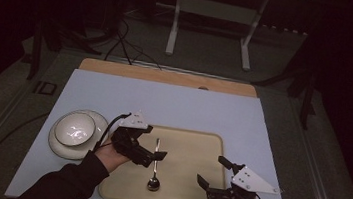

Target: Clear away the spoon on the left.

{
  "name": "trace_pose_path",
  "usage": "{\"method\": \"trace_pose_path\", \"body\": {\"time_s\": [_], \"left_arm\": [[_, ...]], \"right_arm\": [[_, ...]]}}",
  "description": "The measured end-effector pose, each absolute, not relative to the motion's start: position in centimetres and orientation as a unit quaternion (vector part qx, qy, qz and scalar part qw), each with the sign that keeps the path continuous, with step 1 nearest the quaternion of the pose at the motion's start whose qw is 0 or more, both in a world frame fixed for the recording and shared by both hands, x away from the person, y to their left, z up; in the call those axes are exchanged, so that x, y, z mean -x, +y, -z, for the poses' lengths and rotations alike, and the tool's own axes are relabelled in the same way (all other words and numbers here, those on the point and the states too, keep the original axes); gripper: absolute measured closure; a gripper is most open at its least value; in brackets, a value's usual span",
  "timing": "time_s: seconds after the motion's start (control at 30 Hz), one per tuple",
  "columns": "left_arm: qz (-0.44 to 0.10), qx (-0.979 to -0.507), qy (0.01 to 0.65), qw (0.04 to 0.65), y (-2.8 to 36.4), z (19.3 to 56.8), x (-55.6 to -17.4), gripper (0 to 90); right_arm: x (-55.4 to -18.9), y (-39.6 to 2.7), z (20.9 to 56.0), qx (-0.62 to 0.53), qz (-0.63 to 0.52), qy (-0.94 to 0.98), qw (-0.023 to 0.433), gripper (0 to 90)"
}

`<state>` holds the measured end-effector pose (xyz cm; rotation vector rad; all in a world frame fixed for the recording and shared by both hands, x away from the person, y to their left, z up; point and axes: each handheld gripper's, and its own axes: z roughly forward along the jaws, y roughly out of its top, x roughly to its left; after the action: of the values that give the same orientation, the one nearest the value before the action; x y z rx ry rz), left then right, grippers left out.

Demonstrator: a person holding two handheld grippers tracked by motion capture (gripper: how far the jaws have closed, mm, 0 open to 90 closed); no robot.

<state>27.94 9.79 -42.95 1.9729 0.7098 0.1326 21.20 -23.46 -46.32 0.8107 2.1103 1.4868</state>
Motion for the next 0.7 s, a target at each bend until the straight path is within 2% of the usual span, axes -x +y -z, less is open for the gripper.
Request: {"method": "trace_pose_path", "body": {"time_s": [0.7], "left_arm": [[-0.075, -0.812, 0.279, 0.507, 13.9, 43.3, -24.9, 1.5]], "right_arm": [[-21.2, -23.4, 46.4, -0.292, -0.533, 0.764, 0.217, 11.9]]}}
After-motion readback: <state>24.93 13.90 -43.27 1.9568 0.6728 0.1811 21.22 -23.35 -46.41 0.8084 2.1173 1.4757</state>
